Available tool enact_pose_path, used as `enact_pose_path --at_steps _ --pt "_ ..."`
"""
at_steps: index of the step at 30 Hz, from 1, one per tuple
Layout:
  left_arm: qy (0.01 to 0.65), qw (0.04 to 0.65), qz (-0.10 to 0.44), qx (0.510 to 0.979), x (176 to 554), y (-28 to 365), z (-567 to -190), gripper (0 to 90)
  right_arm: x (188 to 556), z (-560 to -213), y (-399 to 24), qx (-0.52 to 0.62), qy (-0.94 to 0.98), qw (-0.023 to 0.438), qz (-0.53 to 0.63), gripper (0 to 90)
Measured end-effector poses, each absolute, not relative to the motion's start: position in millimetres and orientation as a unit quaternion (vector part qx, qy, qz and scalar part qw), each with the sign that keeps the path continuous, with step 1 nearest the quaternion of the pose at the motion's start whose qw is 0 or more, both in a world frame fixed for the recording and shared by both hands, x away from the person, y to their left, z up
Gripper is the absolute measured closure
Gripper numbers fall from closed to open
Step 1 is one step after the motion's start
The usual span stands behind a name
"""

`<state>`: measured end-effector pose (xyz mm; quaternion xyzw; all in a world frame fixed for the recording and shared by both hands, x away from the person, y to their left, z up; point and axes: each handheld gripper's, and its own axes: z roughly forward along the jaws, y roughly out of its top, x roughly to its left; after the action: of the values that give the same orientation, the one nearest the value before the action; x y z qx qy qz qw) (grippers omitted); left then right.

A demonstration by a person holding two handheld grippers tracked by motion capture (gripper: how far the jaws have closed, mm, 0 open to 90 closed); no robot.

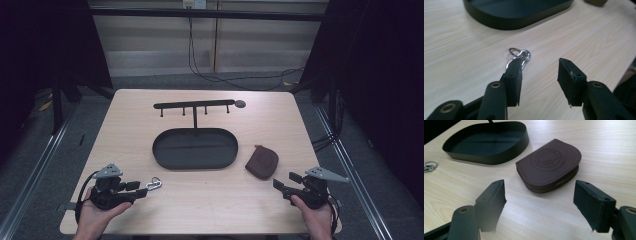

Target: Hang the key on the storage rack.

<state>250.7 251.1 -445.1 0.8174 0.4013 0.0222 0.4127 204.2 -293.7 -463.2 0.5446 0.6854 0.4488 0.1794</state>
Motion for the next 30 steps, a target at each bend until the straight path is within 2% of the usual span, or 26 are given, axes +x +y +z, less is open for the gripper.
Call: enact_pose_path --at_steps 5,9,13,18,20,30 --pt "0.401 0.392 0.027 0.828 258.5 246.3 -439.0 62.6 205.6 -464.5 -292.3 0.538 0.695 0.174 0.444 24.6" --pt "0.385 0.377 0.032 0.842 260.4 240.7 -436.6 62.3 206.2 -466.0 -291.4 0.541 0.699 0.167 0.436 23.5" --pt "0.388 0.36 0.033 0.848 265.5 236.2 -437.3 56.3 207.3 -466.3 -292.7 0.546 0.693 0.167 0.439 20.5" --pt "0.393 0.347 0.034 0.851 271.7 234.6 -436.1 55.9 206.8 -466.5 -293.5 0.549 0.692 0.166 0.438 19.6" --pt "0.388 0.35 0.027 0.852 275.0 234.4 -431.3 53.2 207.1 -466.8 -292.7 0.548 0.695 0.165 0.436 19.2" --pt "0.393 0.303 0.023 0.868 287.9 223.3 -423.0 56.8 207.3 -467.2 -291.5 0.547 0.699 0.164 0.43 20.6"
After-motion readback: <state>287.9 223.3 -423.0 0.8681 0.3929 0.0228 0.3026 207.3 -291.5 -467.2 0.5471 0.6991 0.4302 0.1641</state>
